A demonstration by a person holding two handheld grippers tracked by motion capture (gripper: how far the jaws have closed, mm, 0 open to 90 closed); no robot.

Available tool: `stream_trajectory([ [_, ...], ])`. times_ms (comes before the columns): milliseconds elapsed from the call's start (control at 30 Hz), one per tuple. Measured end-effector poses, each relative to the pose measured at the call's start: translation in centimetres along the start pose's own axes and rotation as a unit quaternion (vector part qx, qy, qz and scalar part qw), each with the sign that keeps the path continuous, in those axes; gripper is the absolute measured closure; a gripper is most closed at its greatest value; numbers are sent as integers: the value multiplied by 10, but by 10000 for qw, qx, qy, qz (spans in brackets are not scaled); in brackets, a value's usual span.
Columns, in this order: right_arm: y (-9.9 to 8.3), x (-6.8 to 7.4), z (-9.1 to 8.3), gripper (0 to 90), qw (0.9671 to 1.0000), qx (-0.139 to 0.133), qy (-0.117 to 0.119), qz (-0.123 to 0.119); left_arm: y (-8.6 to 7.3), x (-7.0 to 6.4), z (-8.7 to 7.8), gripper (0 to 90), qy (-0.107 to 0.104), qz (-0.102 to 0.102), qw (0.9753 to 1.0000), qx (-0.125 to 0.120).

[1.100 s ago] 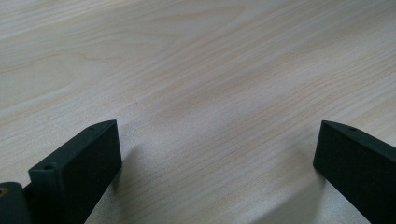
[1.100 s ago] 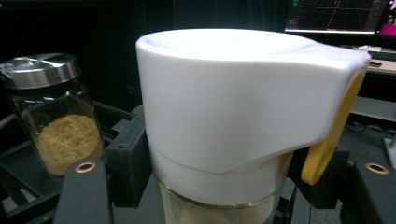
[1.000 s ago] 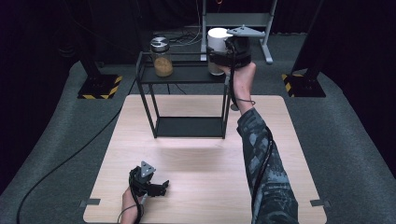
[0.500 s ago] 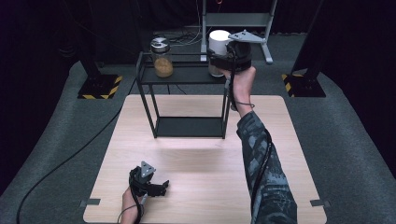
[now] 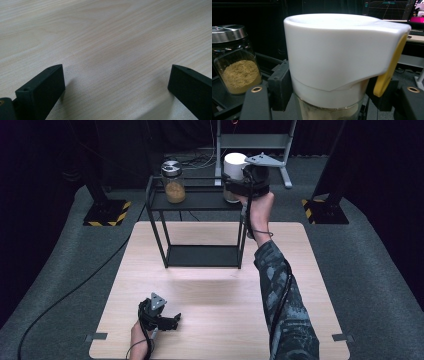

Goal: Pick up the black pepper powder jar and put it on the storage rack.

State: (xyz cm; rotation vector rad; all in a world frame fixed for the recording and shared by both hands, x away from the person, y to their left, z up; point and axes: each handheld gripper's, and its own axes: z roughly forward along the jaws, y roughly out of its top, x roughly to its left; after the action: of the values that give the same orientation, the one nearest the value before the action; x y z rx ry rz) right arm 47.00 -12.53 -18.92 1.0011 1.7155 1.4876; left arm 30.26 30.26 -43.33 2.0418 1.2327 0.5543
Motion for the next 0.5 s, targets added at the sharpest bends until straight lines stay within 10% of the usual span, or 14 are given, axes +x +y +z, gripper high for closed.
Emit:
stream_trajectory([
  [200, 4, 0, 0, 291, 10000, 65, 7, -11, 0, 0, 0, 3, -2, -7, 10000, 1],
  [500, 16, 8, -7, 0, 9994, 343, -77, 45, 0, 0, 0, 3, 12, -10, 10000, 2],
])
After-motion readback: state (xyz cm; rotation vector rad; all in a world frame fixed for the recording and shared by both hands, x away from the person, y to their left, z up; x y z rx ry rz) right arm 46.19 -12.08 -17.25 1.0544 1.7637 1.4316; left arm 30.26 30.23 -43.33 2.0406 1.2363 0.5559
